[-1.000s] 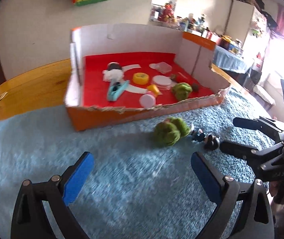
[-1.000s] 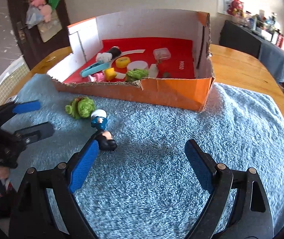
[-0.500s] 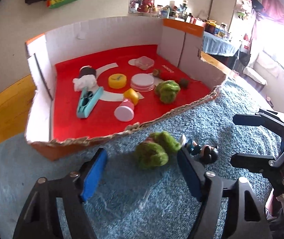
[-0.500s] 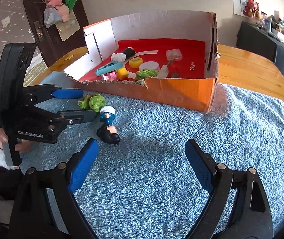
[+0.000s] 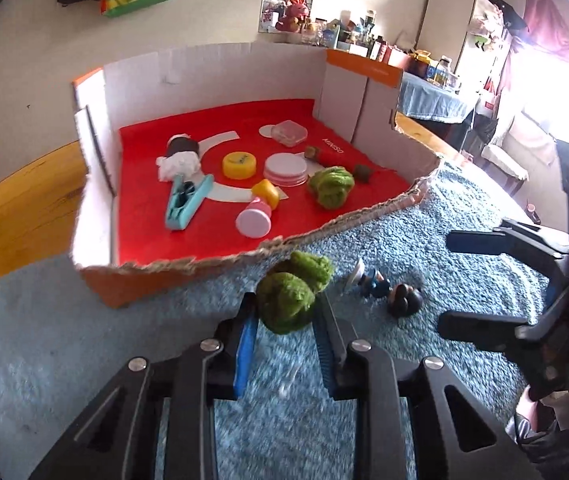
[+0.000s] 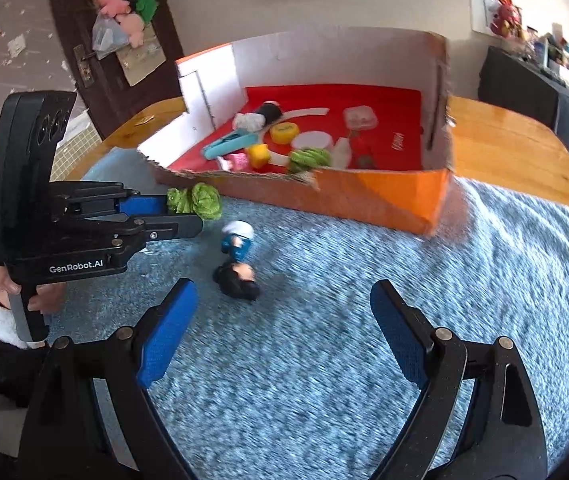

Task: Organize objects
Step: 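Close the left tool on the green knitted toy while the right grasps the figure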

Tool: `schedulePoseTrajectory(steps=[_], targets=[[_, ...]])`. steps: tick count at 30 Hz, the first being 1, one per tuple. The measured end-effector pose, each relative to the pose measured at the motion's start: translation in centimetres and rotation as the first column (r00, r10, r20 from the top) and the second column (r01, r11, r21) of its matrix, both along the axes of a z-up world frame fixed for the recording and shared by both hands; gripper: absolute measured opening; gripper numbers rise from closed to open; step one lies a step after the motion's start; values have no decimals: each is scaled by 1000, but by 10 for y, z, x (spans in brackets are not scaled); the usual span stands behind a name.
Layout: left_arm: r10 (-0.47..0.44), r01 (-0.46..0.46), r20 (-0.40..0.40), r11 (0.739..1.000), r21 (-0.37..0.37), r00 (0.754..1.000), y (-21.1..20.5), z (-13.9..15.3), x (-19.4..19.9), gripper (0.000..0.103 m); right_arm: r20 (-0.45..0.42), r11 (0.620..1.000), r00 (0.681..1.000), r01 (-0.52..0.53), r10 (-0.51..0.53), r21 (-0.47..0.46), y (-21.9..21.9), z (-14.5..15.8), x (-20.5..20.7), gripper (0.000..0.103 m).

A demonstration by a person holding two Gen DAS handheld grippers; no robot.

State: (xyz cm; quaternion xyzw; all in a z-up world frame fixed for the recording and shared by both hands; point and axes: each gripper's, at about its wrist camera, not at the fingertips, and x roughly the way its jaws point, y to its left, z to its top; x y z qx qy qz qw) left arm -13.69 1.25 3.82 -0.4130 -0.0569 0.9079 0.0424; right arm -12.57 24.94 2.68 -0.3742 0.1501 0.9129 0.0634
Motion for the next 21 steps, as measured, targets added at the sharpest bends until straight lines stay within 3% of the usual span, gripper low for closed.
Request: schedulePoseTrajectory(steps=[7,10,13,15,19,20,21], targets=[[24,-24,25,999,-21,999,-4,-1,23,30,40,992,998,-61,57,110,-21,0,-24,89],[28,-28,21,999,-38,999,-4,-5,25,43,65,986,995,-82,73,148,-24,-1,-33,88],[28,-28,8,999,-26,1000,-3,-7,24,51,91,981,993,-94,79,169,-24,-5,-40,73],[27,-27,6,999,-19,1000,-3,-9,20,51,107,981,990,-104,87,162,-23,-10,-44,62],[17,-17,2,1000,-20,1000,-1,-11,16,51,122,974,987,-130,109,184,-27,-10,-49,58],[14,-14,-1,1000,-24,1000,0,-11,15,49,125,970,985,-141,118,196,-29,-10,-50,55],[10,-10,-5,1000,-28,1000,1,-12,14,39,130,967,983,-153,128,204,-32,-10,-52,48]])
